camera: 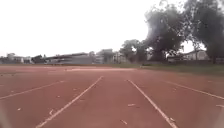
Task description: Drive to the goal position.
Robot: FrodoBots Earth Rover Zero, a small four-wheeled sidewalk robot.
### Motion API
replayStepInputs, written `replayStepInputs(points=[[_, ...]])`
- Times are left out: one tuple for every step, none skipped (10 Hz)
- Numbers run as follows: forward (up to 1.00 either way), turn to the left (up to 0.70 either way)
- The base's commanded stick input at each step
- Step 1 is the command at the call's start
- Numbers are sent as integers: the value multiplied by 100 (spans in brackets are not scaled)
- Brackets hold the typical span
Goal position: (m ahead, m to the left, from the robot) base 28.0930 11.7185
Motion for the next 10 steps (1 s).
replayStepInputs(points=[[45, 0], [45, 0], [45, 0], [45, 0], [45, 0], [45, 0], [45, 0], [45, 0], [45, 0], [45, 0]])
